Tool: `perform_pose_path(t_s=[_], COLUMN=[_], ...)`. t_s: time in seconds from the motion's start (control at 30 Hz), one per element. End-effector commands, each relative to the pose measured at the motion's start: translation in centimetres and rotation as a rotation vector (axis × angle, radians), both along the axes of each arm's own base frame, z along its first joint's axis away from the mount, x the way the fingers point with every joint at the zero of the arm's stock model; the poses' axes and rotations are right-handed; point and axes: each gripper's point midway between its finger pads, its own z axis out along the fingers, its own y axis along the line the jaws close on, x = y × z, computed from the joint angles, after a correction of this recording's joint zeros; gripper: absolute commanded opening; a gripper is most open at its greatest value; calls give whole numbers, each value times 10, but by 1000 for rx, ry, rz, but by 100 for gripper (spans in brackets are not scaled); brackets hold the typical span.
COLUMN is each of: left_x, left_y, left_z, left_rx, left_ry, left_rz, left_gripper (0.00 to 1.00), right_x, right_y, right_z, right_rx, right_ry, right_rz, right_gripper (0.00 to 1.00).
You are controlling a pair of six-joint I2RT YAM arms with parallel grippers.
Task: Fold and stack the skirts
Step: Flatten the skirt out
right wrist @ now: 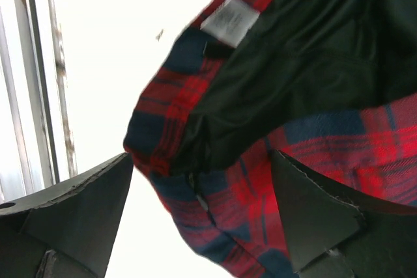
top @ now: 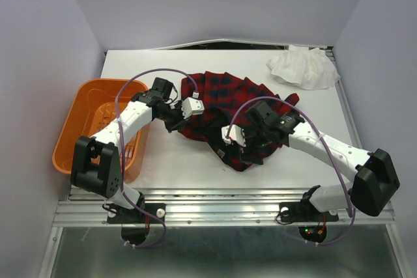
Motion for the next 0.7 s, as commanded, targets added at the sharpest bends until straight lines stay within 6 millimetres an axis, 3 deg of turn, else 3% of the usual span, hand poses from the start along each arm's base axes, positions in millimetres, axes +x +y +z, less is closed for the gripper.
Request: perform_pose_path(t_s=[0.0,0.1,0.2,0.37,0.67], left_x=[-7,-7,-7,-6,-5], left_y=[-2,-3,-3,-4,-6], left_z=[7,7,8,7,9], left_rx=[-21,-23,-23,-27,-35], left_ry=[-7,-3,-3,-1,0], left_rz=[-7,-3,-3,-2,4], left_gripper=[0,0,0,0,0], right_x=[2,1,-1,0,13], right_y=[-12,-15,-19,-35,-20], right_z=[7,21,32,15,-7], right_rx=[-72,-80,-95,-169,-164], right_ry=[-34,-46,-48,-82,-75], right_rz=[43,57,67,88,58], right_gripper=[93,100,100,100,100])
